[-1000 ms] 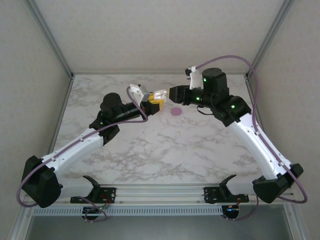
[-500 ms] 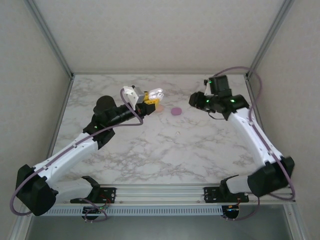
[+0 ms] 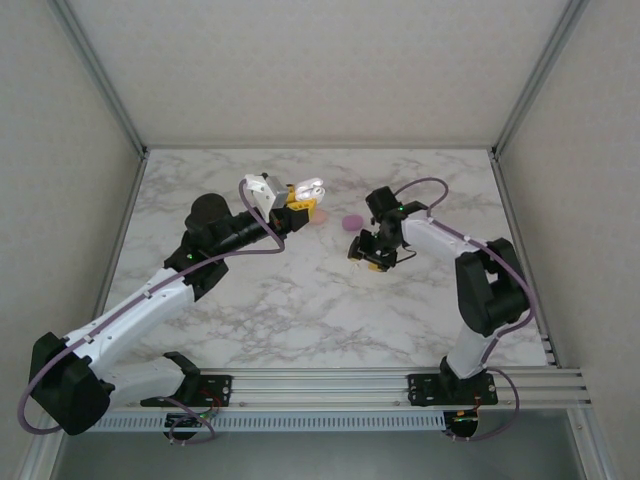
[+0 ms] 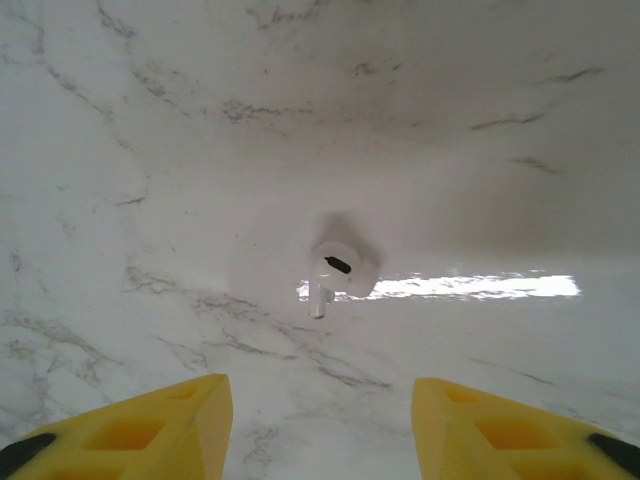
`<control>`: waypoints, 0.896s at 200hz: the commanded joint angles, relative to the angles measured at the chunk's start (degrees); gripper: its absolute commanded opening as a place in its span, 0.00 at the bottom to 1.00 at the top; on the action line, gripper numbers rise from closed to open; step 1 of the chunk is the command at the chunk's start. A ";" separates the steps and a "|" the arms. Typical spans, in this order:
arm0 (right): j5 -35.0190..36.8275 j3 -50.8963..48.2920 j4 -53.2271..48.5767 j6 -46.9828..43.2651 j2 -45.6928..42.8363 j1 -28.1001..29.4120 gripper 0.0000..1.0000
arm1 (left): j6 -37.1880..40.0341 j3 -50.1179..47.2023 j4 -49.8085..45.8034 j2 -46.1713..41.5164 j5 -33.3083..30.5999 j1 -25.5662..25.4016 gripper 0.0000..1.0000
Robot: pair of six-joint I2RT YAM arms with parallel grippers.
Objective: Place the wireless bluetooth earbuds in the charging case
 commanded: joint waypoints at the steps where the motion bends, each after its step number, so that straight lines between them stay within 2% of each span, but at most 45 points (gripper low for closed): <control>1: 0.73 1.63 1.19 2.98 3.08 0.93 0.51 | 0.75 -0.28 0.64 -0.56 -0.41 -0.23 0.20; 99: 3.76 7.05 -0.92 1.76 10.06 1.88 0.45 | 0.91 -0.37 0.29 -0.81 -0.58 0.12 0.20; 179: 7.97 10.32 -5.00 -1.51 10.57 3.29 0.46 | 0.73 -0.41 0.37 -0.72 -0.41 0.21 0.20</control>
